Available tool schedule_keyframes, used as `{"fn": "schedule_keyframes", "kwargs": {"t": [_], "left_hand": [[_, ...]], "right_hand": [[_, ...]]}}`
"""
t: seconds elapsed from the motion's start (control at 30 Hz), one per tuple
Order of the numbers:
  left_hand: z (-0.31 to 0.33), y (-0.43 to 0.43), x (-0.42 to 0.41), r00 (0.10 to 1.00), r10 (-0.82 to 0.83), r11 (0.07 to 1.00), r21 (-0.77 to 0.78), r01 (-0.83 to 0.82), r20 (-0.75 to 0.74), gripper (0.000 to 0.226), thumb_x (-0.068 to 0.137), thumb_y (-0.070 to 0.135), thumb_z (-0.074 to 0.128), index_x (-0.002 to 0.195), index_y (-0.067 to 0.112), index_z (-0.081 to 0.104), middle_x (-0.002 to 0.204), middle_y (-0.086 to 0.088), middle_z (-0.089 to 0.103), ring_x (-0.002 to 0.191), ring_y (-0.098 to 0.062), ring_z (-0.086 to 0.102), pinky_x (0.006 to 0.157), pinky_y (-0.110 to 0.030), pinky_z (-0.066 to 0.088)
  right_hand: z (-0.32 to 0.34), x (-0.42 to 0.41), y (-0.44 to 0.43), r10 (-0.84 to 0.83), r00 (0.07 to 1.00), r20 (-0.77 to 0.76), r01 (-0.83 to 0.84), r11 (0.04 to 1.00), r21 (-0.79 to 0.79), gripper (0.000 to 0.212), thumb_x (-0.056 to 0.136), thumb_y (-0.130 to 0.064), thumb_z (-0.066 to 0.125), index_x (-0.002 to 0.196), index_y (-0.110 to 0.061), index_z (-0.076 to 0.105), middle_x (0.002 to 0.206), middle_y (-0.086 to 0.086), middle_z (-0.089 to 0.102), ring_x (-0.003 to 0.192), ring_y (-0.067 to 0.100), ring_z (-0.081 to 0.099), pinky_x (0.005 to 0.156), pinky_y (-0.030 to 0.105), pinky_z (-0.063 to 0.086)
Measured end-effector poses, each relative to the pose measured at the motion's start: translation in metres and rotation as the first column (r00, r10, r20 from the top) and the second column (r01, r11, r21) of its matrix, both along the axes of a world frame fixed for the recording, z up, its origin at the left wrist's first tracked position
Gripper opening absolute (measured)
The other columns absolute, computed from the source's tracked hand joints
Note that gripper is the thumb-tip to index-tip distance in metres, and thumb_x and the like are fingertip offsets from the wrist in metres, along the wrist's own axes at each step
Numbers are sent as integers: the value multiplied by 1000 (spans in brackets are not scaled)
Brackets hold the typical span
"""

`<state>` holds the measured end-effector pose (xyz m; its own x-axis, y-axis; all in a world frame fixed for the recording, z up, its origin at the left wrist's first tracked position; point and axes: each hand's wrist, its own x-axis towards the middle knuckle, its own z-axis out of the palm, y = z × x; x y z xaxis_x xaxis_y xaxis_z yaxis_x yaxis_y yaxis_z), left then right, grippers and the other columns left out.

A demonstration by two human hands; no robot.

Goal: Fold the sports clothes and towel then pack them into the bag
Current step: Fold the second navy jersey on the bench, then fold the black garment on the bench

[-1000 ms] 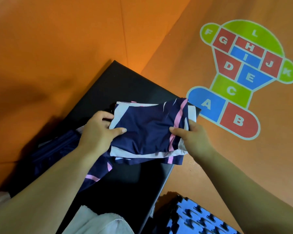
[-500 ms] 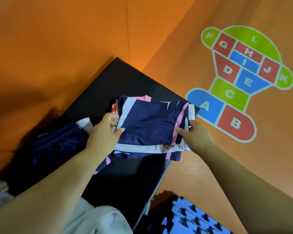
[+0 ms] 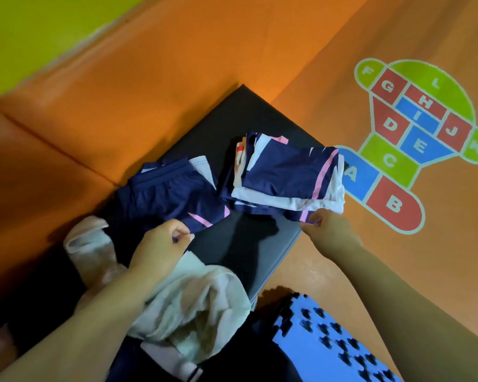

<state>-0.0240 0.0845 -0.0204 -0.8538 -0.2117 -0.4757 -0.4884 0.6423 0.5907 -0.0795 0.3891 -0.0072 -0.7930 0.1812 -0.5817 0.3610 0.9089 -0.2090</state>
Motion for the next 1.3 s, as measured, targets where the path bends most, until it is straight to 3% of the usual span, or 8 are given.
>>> {"fn": "schedule_keyframes", "kwargs": {"t": [0.2, 0.33, 0.53, 0.67, 0.87, 1.03, 1.2, 1.3], "left_hand": [[16, -63, 113, 991, 93, 996, 9, -94, 94, 12, 86, 18, 64, 78, 25, 58, 83, 4, 62, 77, -13, 56, 69, -23, 37], [32, -103, 191, 966, 171, 985, -18, -171, 194, 9, 86, 27, 62, 82, 19, 61, 90, -3, 65, 83, -22, 59, 72, -30, 46], [49, -158, 324, 877, 387, 916, -6, -402, 285, 11, 86, 32, 63, 83, 22, 60, 83, 1, 64, 82, -22, 61, 75, -35, 50], [60, -185, 404, 805, 504, 845, 14, -535, 313, 12, 90, 29, 60, 84, 19, 56, 90, -4, 62, 84, -23, 58, 76, -36, 48], [64, -217, 509, 644, 653, 704, -4, -710, 399, 22, 91, 26, 56, 78, 9, 56, 83, -14, 61, 77, -28, 57, 68, -34, 42], [59, -234, 585, 481, 784, 548, -73, -833, 392, 17, 91, 29, 56, 80, 16, 55, 85, -10, 61, 72, -24, 55, 66, -35, 48], [36, -263, 638, 338, 881, 391, -106, -914, 331, 17, 88, 34, 62, 84, 18, 59, 87, -1, 63, 83, -22, 59, 75, -34, 48], [14, -286, 655, 315, 908, 353, -99, -930, 275, 20, 88, 32, 62, 101, 18, 57, 96, -2, 63, 86, -20, 58, 77, -33, 49]], "right_hand": [[15, 68, -91, 275, 959, 66, -274, 961, -20, 39, 93, -42, 53, 121, -15, 52, 115, 6, 60, 101, 29, 56, 79, 36, 48], [25, 116, -161, 471, 877, 95, -468, 882, -51, 41, 93, -43, 51, 125, -18, 50, 122, 6, 57, 110, 25, 54, 81, 35, 44], [46, 199, -272, 783, 605, 145, -779, 620, -95, 39, 93, -42, 50, 125, -19, 49, 126, 9, 56, 115, 28, 52, 84, 34, 42], [57, 250, -338, 917, 369, 152, -913, 389, -127, 37, 93, -40, 51, 120, -15, 49, 126, 12, 55, 114, 30, 53, 84, 36, 43], [64, 320, -424, 989, 55, 139, -987, 75, -144, 40, 94, -43, 50, 124, -17, 49, 125, 8, 56, 109, 30, 55, 83, 37, 47], [62, 368, -492, 968, -198, 153, -973, -176, -149, 39, 98, -39, 45, 129, -15, 44, 122, 9, 52, 98, 29, 55, 73, 36, 43], [54, 406, -552, 953, -292, 77, -951, -281, -131, 41, 96, -40, 47, 130, -18, 45, 127, 6, 54, 110, 26, 54, 85, 35, 46], [49, 422, -582, 942, -333, 44, -938, -326, -119, 39, 96, -41, 49, 128, -19, 46, 127, 4, 56, 113, 26, 55, 87, 37, 48]]}}
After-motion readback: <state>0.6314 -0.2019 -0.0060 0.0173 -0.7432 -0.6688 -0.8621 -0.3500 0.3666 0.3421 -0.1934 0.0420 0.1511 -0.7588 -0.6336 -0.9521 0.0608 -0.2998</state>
